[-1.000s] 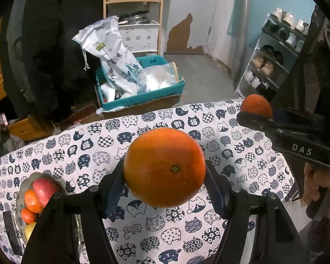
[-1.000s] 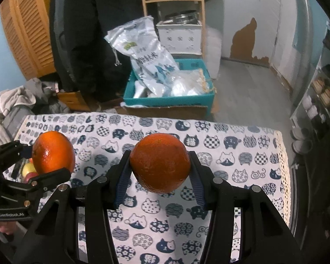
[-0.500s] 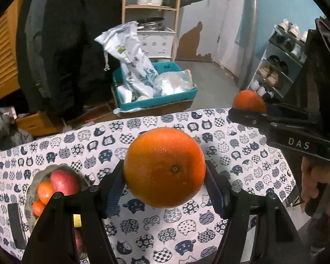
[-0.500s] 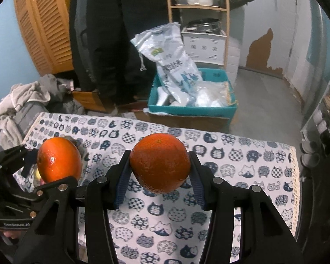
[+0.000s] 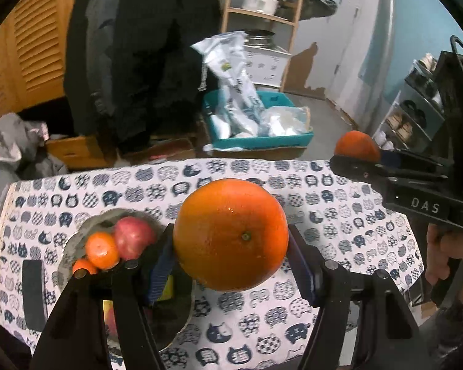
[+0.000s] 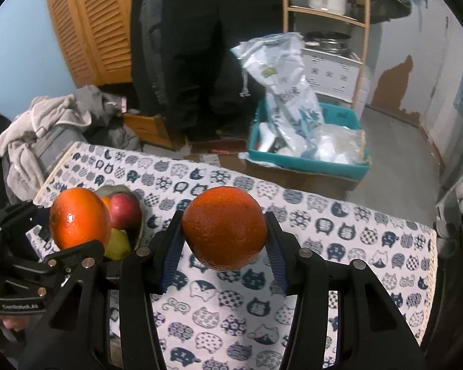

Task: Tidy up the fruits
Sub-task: 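Lift both oranges and carry them toward the glass bowl, then lower both oranges into the bowl and open both grippers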

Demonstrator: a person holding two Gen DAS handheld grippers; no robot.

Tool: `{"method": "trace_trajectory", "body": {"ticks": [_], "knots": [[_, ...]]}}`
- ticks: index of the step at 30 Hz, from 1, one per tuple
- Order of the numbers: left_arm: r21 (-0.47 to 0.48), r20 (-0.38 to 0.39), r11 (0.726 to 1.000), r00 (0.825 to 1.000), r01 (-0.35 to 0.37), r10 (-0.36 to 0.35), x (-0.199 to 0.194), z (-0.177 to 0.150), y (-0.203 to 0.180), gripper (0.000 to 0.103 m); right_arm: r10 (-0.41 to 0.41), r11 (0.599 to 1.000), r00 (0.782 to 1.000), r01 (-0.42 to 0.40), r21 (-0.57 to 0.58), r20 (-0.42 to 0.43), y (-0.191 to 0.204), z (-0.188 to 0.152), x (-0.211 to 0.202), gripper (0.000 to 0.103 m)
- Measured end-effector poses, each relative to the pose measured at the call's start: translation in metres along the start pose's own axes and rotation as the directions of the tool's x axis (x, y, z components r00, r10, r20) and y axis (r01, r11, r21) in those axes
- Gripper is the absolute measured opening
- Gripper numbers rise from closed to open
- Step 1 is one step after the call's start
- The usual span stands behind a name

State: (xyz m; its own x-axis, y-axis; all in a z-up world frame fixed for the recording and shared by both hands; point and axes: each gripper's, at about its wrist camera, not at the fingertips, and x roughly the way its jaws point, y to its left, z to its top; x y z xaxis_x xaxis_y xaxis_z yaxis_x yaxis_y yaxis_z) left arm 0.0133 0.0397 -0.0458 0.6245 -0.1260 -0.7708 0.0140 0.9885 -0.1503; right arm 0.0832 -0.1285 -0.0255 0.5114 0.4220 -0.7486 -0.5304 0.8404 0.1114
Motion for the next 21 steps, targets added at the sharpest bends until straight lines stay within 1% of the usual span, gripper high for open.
{"method": "trace_trajectory", "body": {"ticks": [10, 13, 21], "knots": [[-0.073, 0.007, 0.996, 0.998, -0.054, 0.055, -0.012, -0.010, 0.056, 0.070, 0.041, 0.997, 0.999, -0.042, -0.061, -0.019, 0.047, 0.017, 0.021, 0.050], [-0.113, -0.009, 0.991, 0.997, -0.074, 0.074, -0.010, -0.012, 0.076, 0.070, 0.058, 0.996, 0.998, -0.059, -0.068, -0.027, 0.058, 0.022, 0.028, 0.050], [-0.173, -0.063, 0.976, 0.990, -0.134, 0.124, 0.005, -0.028, 0.116, 0.070, 0.100, 0.990, 0.993, -0.106, -0.094, -0.063, 0.089, 0.030, 0.054, 0.050]]}}
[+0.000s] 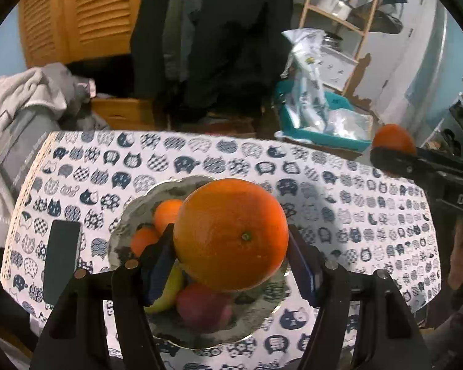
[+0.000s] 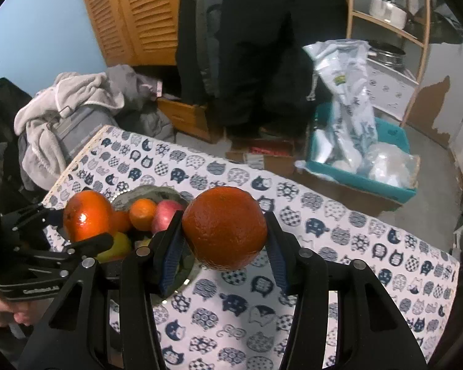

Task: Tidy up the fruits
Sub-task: 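Lower both oranges into the bowl and open both grippers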

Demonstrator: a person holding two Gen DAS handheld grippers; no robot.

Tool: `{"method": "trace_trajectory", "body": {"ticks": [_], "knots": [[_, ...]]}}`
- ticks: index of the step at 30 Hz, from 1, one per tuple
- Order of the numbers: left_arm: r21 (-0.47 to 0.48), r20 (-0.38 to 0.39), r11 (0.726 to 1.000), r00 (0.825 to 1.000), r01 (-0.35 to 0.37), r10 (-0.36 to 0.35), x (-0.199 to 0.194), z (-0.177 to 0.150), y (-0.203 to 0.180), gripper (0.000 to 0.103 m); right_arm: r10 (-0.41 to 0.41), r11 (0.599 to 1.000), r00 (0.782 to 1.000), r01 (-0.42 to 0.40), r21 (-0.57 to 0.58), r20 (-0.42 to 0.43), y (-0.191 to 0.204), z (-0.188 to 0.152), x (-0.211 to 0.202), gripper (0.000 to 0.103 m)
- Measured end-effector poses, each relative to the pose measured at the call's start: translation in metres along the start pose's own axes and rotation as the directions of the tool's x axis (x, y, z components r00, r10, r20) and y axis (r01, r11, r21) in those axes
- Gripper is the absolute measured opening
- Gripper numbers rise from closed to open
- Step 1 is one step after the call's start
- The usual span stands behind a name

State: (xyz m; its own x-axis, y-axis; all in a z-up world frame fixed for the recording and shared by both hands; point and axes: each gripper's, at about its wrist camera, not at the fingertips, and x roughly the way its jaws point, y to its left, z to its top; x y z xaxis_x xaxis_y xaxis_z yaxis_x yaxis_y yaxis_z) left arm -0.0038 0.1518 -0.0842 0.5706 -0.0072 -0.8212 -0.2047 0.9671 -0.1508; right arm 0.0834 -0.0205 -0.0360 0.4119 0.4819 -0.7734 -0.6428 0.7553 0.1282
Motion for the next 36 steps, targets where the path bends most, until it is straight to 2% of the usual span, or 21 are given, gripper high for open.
{"method": "trace_trajectory", "body": {"ticks": [11, 26, 29, 32, 36], "knots": [[-0.048, -0.081, 0.998, 0.996, -0.037, 0.033, 0.033, -0.014, 0.034, 0.070, 0.041, 0.999, 0.997, -0.043, -0.031, -0.066, 0.030, 0.000, 0.039, 0.050], [-0.141, -0.207, 0.990, 0.978, -0.027, -0.003, 0.082, -0.029, 0.058, 0.070, 0.045, 0.996, 0.988, -0.056, -0.067, -0.149, 0.048, -0.014, 0.079, 0.050], [-0.133, -0.190, 0.991, 0.982, -0.013, -0.012, 0.084, -0.029, 0.057, 0.070, 0.048, 0.996, 0.986, -0.060, -0.069, -0.158, 0.049, -0.016, 0.083, 0.050], [-0.106, -0.169, 0.993, 0.985, -0.042, 0.023, 0.079, -0.026, 0.054, 0.068, 0.054, 0.995, 0.985, -0.066, -0.070, -0.163, 0.051, -0.016, 0.086, 0.050], [-0.097, -0.154, 0.995, 0.988, -0.027, 0.012, 0.070, -0.022, 0.052, 0.069, 0.063, 0.995, 0.983, -0.077, -0.071, -0.172, 0.053, -0.018, 0.091, 0.050]]}}
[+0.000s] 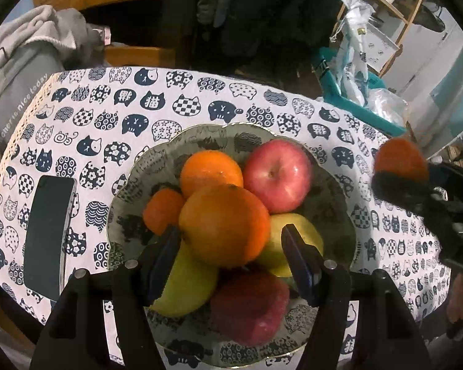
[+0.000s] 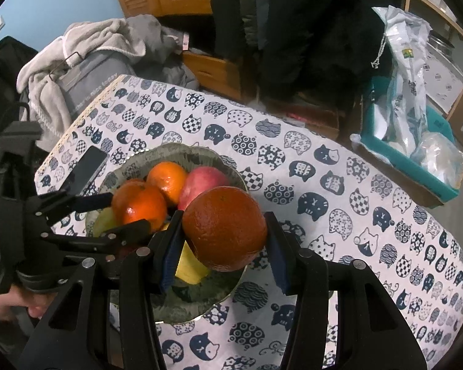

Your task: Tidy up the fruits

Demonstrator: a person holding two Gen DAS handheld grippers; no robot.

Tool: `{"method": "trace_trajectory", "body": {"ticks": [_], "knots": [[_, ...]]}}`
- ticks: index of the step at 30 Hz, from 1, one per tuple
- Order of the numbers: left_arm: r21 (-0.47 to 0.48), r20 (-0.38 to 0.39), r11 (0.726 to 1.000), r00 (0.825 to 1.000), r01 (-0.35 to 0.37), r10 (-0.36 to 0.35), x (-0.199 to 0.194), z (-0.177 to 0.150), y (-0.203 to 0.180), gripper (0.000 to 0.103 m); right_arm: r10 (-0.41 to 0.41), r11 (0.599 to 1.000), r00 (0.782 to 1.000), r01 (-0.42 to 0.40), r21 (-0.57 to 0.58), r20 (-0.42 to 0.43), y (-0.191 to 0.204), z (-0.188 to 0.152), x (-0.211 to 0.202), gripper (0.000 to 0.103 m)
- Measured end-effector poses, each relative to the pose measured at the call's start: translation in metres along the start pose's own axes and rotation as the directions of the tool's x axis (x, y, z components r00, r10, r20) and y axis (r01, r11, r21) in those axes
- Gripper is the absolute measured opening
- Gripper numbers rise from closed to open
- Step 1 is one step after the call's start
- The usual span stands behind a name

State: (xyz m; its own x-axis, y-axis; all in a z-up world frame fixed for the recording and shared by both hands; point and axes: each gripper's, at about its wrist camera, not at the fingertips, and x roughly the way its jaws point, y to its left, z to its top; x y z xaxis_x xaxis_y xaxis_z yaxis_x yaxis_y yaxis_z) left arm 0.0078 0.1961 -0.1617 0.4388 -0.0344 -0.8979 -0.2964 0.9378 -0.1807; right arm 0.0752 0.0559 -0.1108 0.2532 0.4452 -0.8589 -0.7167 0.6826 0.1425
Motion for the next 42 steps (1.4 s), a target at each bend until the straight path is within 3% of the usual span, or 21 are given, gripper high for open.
{"method": "trace_trajectory", "body": {"ticks": [17, 24, 36, 42], "knots": [[0.003, -0.010, 0.999, 0.999, -0.035, 0.035, -0.009, -0.005, 0.002, 0.069, 0.020, 1.000, 0.996, -0.019, 0.003, -0.089, -0.002, -0.014, 0.050, 0.050], [0.025, -0.023, 0.999, 0.999, -0.043, 0.044, -0.008, -0.007, -0.003, 0.069, 0.064, 0.998, 0.991, -0.060, 0.035, -0.118, -0.007, -0.021, 0.062, 0.050], [0.048, 0.014, 0.998, 0.999, -0.035, 0.034, -0.036, -0.002, -0.017, 0.069, 0.075, 0.994, 0.997, -0.072, 0.083, -0.034, -0.023, -0.016, 0.020, 0.051], [0.084, 0.100, 0.995, 0.994, -0.054, 0.045, -0.067, 0.001, -0.031, 0.077, 0.042, 0.995, 0.998, -0.046, 0.089, 0.046, -0.025, -0.011, -0.025, 0.056]]}}
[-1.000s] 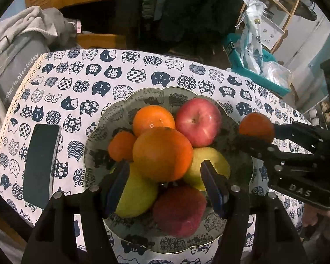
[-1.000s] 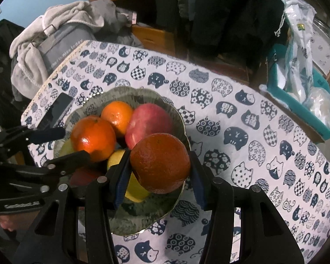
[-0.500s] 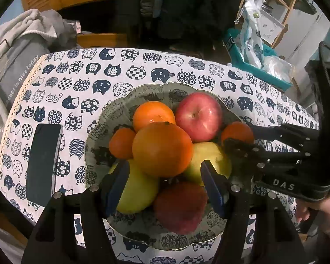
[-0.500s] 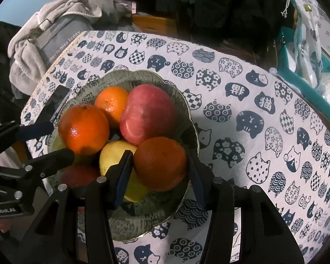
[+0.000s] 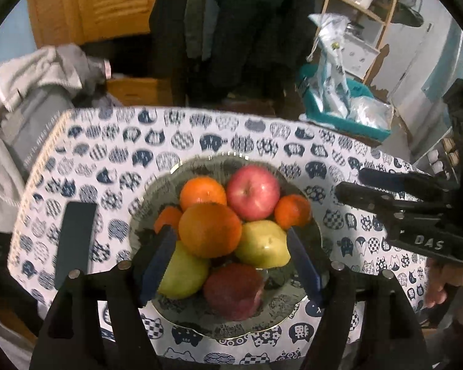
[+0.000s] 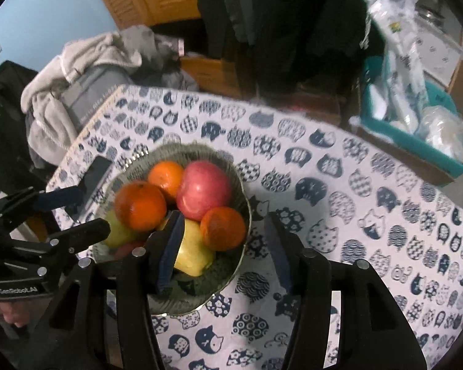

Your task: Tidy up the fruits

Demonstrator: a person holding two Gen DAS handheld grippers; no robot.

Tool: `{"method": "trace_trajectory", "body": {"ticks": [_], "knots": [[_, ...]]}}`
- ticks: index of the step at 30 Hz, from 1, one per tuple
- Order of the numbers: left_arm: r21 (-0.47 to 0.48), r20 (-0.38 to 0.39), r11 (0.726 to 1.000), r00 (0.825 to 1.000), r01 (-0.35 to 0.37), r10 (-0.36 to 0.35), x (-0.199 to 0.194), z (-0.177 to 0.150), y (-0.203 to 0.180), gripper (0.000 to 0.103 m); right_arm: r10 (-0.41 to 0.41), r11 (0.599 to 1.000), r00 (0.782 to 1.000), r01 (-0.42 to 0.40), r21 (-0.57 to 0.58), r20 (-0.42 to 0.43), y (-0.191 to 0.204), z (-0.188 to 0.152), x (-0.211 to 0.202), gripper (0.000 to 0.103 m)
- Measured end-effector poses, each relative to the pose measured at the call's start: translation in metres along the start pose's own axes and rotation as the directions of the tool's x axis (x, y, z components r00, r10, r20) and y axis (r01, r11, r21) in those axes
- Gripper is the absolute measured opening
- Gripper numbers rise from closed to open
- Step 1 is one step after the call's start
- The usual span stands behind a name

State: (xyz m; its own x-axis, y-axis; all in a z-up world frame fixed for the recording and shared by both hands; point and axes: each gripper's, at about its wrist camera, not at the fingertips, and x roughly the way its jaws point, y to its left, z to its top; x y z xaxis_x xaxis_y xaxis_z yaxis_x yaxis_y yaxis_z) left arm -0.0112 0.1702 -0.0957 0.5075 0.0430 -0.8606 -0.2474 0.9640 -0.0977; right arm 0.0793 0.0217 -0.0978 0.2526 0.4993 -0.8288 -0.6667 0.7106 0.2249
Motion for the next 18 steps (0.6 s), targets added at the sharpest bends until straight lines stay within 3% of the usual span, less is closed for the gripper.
{"method": "trace_trajectory", "body": {"ticks": [9, 13, 18], "knots": [[0.015, 0.109, 0.998, 0.993, -0.055, 0.053, -0.044, 0.005, -0.008, 0.081, -0.078, 0.997, 0.991, 0.080, -0.021, 0.111, 0.015, 0.006, -0.058, 0.072], [0.007, 0.146, 0.998, 0.988, -0.058, 0.057, -0.060, 0.005, -0.008, 0.087, -0.078, 0.997, 0.987, 0.082, -0.018, 0.139, 0.020, 0.004, -0.076, 0.078], [0.004, 0.169, 0.998, 0.984, -0.060, 0.058, -0.076, 0.003, -0.010, 0.087, -0.079, 0.997, 0.981, 0.082, -0.010, 0.175, 0.025, 0.004, -0.096, 0.082]]}}
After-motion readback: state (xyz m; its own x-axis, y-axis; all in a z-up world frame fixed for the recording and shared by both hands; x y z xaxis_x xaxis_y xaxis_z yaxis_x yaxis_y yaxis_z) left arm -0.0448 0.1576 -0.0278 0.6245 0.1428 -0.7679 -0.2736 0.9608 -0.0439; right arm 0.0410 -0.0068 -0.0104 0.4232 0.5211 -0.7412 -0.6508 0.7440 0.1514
